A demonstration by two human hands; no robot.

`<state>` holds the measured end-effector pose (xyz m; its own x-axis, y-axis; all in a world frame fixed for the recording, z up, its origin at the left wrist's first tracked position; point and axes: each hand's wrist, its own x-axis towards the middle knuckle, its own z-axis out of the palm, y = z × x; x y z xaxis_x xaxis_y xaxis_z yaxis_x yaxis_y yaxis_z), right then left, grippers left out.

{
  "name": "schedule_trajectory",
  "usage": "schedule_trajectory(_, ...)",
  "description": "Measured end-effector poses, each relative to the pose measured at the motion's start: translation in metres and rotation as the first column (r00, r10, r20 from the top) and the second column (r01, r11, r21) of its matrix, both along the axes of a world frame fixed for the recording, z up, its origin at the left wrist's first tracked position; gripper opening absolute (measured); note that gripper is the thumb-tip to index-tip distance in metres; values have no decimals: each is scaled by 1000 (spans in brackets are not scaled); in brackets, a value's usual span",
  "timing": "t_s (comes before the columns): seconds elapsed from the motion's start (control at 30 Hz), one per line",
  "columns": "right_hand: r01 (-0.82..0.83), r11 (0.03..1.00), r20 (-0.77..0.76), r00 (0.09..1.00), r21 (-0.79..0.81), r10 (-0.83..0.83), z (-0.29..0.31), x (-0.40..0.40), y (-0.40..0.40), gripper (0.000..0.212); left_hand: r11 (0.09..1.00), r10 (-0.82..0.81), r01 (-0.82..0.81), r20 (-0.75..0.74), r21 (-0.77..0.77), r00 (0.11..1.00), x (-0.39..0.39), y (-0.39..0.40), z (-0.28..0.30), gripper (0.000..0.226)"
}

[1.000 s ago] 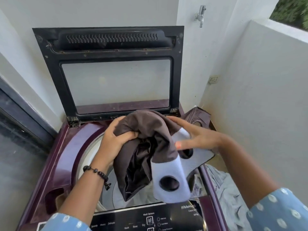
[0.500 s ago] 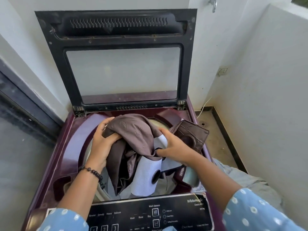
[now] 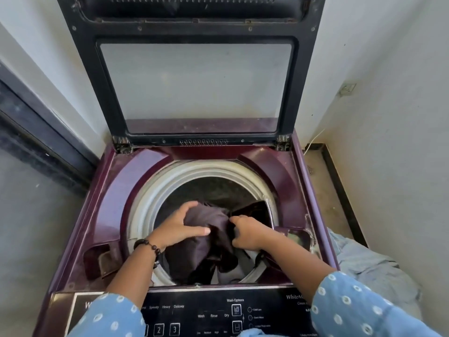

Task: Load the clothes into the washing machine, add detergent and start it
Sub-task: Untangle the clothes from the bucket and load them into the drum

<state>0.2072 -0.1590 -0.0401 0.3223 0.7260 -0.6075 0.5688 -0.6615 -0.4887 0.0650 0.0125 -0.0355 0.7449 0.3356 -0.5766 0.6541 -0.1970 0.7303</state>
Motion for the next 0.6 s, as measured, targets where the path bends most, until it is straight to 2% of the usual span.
schedule_trajectory(0.1, -37, 999, 1, 999, -5, 37, -3, -2, 4, 62, 993, -122, 122, -80, -7, 989, 4, -11, -5, 85)
schedule_trajectory(0.27, -46, 999, 7, 999, 19, 46, -8, -3, 1, 63, 951, -263, 282, -148, 125, 953, 5, -24, -7, 87)
schedule_trajectory(0.6, -53, 994, 53, 997, 94, 48, 8, -5, -13, 63, 912, -291, 320, -145, 256, 946, 10, -51, 4, 88)
